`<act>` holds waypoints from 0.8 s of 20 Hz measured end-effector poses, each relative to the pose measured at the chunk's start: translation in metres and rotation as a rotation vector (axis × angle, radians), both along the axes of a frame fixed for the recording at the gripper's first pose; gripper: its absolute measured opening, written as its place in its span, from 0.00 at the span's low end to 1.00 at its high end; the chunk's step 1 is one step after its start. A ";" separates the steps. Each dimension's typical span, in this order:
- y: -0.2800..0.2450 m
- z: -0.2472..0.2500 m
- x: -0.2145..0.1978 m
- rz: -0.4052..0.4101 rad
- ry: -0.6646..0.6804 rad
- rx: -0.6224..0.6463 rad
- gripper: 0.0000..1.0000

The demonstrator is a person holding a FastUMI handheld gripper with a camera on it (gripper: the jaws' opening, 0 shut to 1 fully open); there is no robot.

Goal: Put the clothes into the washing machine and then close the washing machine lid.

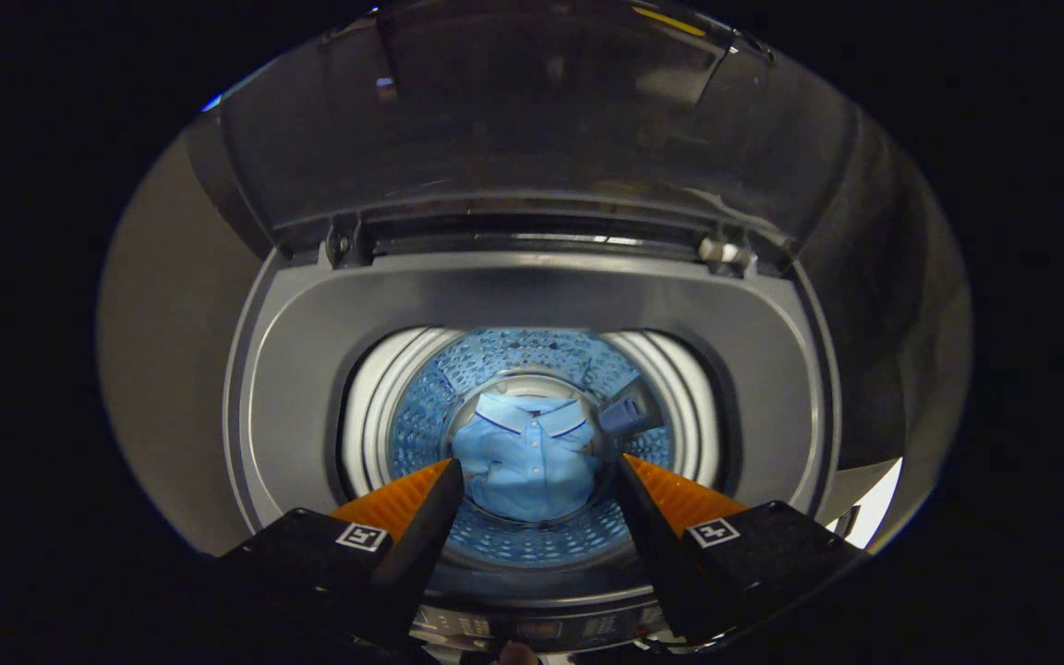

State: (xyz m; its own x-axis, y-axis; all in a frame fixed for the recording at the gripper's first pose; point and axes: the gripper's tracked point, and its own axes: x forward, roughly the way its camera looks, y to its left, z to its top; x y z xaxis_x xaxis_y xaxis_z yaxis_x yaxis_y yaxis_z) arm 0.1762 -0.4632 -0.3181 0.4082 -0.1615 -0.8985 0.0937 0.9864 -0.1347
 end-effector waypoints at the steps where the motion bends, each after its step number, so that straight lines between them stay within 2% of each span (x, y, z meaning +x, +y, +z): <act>1: -0.004 0.014 0.002 -0.006 -0.012 -0.016 1.00; 16: 0.005 0.218 0.094 0.018 -0.332 -0.064 1.00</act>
